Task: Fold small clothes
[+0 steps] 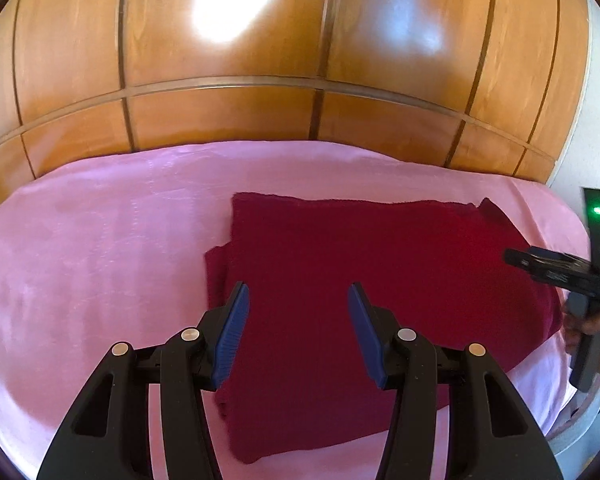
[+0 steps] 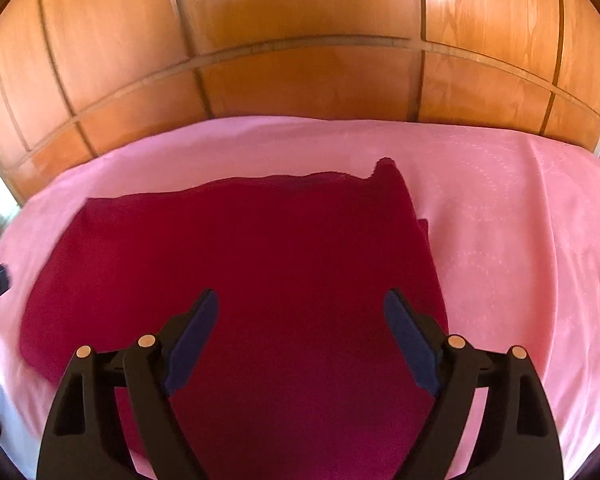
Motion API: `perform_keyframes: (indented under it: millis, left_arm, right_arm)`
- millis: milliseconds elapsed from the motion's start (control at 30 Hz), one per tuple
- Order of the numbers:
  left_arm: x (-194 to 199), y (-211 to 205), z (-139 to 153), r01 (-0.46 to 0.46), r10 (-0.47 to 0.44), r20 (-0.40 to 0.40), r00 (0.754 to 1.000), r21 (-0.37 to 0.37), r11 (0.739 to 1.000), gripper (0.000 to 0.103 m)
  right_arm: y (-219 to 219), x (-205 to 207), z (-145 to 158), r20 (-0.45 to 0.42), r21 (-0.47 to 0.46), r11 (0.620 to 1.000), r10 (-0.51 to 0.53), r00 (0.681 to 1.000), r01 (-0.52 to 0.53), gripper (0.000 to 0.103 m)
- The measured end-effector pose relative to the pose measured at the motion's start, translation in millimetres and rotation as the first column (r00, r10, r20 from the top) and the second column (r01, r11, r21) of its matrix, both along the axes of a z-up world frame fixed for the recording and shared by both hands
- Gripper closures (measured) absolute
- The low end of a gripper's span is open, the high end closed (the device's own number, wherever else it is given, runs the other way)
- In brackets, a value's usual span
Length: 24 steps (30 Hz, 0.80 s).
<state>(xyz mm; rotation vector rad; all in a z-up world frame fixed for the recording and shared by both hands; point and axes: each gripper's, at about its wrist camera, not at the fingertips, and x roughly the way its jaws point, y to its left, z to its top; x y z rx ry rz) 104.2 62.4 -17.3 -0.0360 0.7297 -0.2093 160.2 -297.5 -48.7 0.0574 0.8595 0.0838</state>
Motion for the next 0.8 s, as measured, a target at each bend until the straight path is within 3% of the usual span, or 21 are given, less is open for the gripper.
perform_keyframes:
  millis: [133, 200, 567, 733, 800]
  left_arm:
    - [4.5, -8.7, -7.9, 0.007, -0.007, -0.019, 1.000, 0.002, 1.000, 0.053]
    - [8.3, -11.5, -12.0, 0.002, -0.002, -0.024, 1.000, 0.014, 1.000, 0.053]
    - [19.7, -0.7, -17.0, -0.022, 0.023, -0.043, 0.999, 0.044, 0.999, 0.053]
    - [40.0, 41.0, -16.2, -0.080, 0.070, -0.117, 0.991, -0.086, 0.993, 0.054]
    - [49.3, 58.0, -15.8, -0.097, 0.075, -0.146, 0.986, -0.150, 0.984, 0.064]
  right_arm:
    - [-7.6, 20.5, -26.7, -0.047, -0.012, 0.999, -0.050, 0.998, 0.049, 0.017]
    - [-9.2, 20.8, -34.9, -0.027, 0.002, 0.999, -0.054, 0.998, 0.054, 0.015]
    - [-7.7, 16.2, -40.4, 0.027, 0.009, 0.998, -0.060, 0.998, 0.059, 0.013]
    - [-8.1, 15.3, -40.9, 0.031, 0.006, 0.998, -0.058, 0.998, 0.058, 0.012]
    - [-8.3, 14.9, -41.0, 0.033, 0.006, 0.998, -0.058, 0.998, 0.058, 0.012]
